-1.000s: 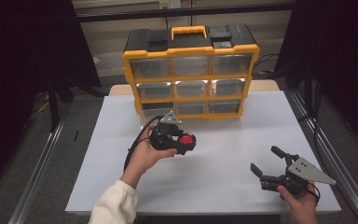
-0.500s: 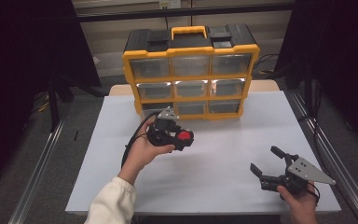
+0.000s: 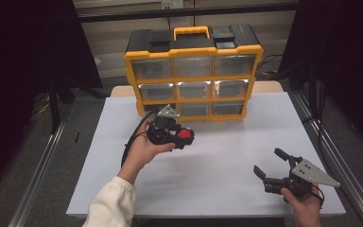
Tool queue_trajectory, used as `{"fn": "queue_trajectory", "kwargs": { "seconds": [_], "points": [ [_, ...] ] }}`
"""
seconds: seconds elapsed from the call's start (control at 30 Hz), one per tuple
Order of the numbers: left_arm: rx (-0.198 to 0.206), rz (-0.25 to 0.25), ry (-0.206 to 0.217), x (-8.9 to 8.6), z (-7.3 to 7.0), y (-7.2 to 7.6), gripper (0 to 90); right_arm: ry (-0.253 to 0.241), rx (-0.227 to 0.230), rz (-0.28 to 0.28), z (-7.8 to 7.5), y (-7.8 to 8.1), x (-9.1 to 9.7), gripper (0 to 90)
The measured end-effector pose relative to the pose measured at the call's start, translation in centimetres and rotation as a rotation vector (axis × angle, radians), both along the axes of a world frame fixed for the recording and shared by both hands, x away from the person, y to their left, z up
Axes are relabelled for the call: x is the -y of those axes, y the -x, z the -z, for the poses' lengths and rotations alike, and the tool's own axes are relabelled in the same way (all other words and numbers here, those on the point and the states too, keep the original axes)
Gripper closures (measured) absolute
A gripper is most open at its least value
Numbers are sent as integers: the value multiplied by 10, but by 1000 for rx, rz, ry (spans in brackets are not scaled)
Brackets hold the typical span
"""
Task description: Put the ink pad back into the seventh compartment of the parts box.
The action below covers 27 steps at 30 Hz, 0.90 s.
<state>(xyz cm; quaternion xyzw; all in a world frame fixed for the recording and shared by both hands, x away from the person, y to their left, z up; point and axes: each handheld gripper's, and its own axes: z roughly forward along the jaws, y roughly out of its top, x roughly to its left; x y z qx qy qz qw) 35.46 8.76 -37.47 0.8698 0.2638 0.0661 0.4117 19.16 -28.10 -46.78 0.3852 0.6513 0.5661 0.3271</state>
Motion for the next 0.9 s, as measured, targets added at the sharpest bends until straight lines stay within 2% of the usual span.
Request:
{"fn": "queue_trajectory", "kwargs": {
  "seconds": [0.2,0.23,0.63,0.9],
  "points": [
    [0,-7,4,-2,-2,-3,293,-1,0,-1,0,0,0,48],
    [3,-13,-9,-2,-3,-3,294,-1,-1,-1,0,0,0,48],
    [7,-29,5,-6,-6,-7,294,0,1,-2,0,0,0,48],
    [15,-40,-10,-8,-11,-11,294,0,0,-3,0,0,0,48]
  ]
}}
